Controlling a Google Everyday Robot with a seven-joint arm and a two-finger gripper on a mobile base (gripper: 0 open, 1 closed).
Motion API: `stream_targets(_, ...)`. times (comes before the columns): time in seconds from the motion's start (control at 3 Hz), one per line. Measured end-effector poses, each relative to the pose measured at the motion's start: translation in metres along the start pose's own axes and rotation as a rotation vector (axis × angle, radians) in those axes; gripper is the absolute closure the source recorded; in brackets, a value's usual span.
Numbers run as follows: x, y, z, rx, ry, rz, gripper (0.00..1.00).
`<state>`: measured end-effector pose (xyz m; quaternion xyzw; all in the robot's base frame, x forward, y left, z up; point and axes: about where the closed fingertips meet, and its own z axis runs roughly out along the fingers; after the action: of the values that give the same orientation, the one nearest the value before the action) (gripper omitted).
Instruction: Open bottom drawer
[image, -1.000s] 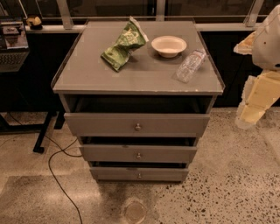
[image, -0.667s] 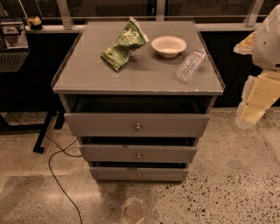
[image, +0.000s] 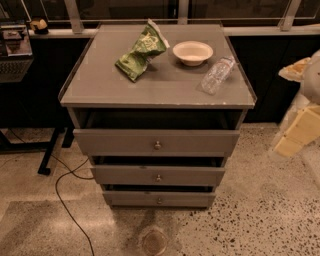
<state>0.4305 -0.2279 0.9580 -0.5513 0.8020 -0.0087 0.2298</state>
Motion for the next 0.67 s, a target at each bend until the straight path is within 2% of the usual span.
stream_targets(0.33,0.027,0.007,0.028,-0.020,-0.111,0.095,0.00)
stream_targets(0.67,0.044,0.015,0.060,-0.064,-0.194,0.155,0.00)
